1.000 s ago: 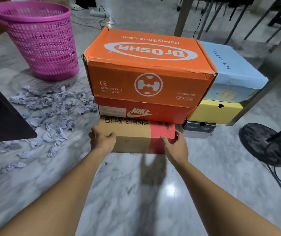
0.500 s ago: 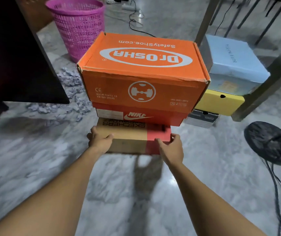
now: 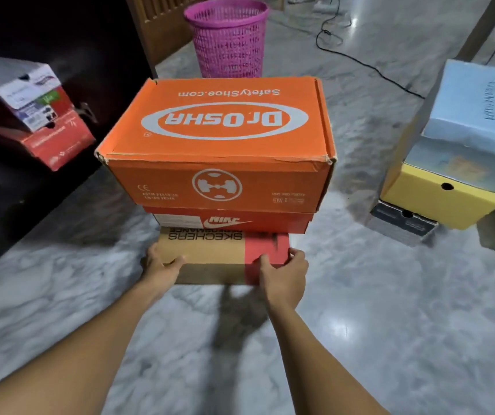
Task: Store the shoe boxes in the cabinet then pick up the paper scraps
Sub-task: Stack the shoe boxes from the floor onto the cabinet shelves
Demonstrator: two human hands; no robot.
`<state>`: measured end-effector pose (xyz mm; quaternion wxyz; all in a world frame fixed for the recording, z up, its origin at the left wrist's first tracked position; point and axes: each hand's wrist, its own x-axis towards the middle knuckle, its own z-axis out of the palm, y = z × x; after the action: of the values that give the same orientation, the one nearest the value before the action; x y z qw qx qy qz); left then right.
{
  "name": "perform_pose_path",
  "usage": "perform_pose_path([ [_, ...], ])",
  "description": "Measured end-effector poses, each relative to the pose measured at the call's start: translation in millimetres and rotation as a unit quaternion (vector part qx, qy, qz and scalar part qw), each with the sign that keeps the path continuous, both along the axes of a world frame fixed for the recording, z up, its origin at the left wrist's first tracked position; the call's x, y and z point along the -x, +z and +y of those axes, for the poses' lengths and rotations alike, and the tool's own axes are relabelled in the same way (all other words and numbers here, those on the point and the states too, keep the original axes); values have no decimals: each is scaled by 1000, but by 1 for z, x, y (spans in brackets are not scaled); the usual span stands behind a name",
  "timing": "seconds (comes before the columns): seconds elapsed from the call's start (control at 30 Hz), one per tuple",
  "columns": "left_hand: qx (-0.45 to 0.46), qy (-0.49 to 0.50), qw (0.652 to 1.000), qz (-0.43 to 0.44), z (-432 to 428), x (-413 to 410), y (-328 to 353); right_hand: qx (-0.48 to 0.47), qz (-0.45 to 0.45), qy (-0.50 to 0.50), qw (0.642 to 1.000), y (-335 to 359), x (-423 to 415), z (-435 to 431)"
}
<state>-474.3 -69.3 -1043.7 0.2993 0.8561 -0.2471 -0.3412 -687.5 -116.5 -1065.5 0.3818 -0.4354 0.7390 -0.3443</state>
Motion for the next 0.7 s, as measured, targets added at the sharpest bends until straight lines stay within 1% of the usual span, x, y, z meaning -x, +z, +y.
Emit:
perform_pose_path([
  [0.13,-1,9,1000,17,8,-12,2,8,-7,17,1000,-3,-6,4],
  [0.27,0,-1,1000,8,4,-15,4,-7,-17,40,999,-5,-3,-9],
  [0.33,-4,-6,1000,0,-1,-16,12,-29,-39,15,999,0,1,-15],
  [0.4,21,0,1000,-6,-5,-17,27,-16,-52,-46,997,14,5,-19],
  [0.47,61,16,998,-16,-6,-18,45,52,-82,-129,987,38,8,-24],
  [0.5,85,24,996,-22,-5,-17,56,97,-103,-157,978,51,10,-28],
  [0.53,109,29,993,-28,-4,-17,65,144,-118,-164,969,64,12,-33],
  [0.57,140,29,989,-37,-4,-17,74,191,-121,-154,962,77,14,-38],
  [0.63,197,30,979,-43,-4,-16,91,271,-105,-95,952,100,18,-44],
  [0.7,241,39,969,-41,-8,-18,106,299,-71,-15,952,120,21,-49],
])
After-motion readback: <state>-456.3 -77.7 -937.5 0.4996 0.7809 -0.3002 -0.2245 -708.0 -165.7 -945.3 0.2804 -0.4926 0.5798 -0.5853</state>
